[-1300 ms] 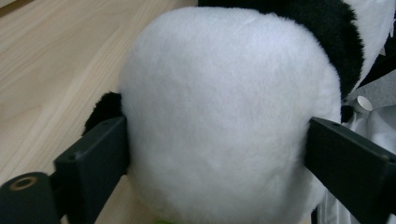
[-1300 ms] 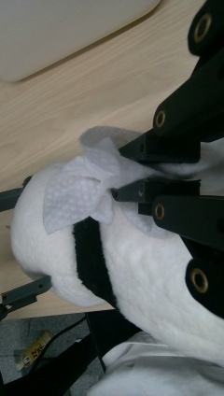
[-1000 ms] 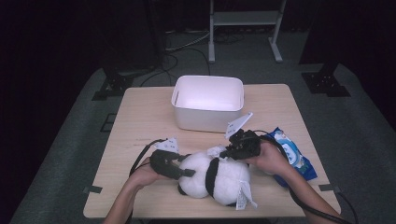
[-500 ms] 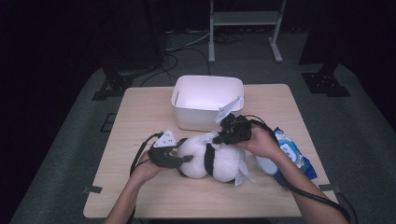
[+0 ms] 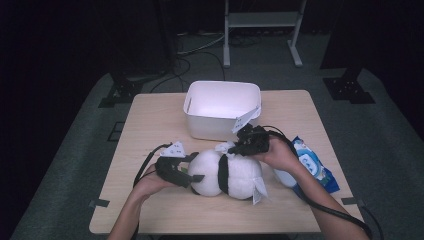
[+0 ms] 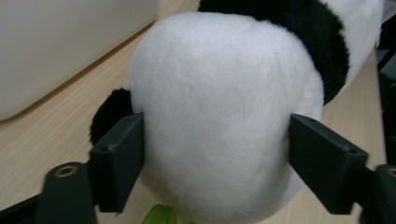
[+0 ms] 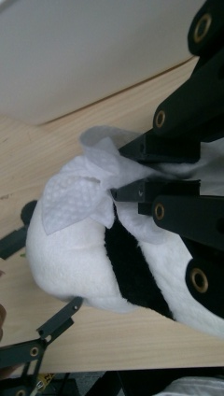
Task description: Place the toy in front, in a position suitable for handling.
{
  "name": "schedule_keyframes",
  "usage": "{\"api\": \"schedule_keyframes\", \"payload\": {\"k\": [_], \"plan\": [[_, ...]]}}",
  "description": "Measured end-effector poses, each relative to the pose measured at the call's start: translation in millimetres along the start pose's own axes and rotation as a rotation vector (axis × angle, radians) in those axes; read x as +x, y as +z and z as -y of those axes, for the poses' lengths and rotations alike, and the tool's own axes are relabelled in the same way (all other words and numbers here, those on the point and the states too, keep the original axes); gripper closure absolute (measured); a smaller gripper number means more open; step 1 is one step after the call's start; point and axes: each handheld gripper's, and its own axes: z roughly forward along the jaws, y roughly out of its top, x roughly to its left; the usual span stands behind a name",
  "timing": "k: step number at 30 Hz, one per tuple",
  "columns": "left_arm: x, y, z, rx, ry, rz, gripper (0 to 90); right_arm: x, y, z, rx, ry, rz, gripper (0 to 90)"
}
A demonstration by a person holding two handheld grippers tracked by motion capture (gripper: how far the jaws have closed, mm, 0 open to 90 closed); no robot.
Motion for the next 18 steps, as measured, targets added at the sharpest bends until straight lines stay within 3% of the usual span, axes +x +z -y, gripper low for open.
{"api": "schedule_keyframes", "payload": {"k": [6,12,18], "plan": [[3.4,-7.7,1.7,0.010,-0.051,0.036,7.7,15.7,-7.5,4.0,-0.002,-0.034,-0.007,82.3],[6.2,-13.0,0.4,-0.013,-0.067,0.042,4.1,30.1,-12.2,9.4,-0.015,-0.076,-0.025,82.3],[7.4,-9.3,1.9,-0.004,-0.079,0.081,2.1,40.3,-15.4,13.6,-0.015,-0.086,-0.050,82.3]]}}
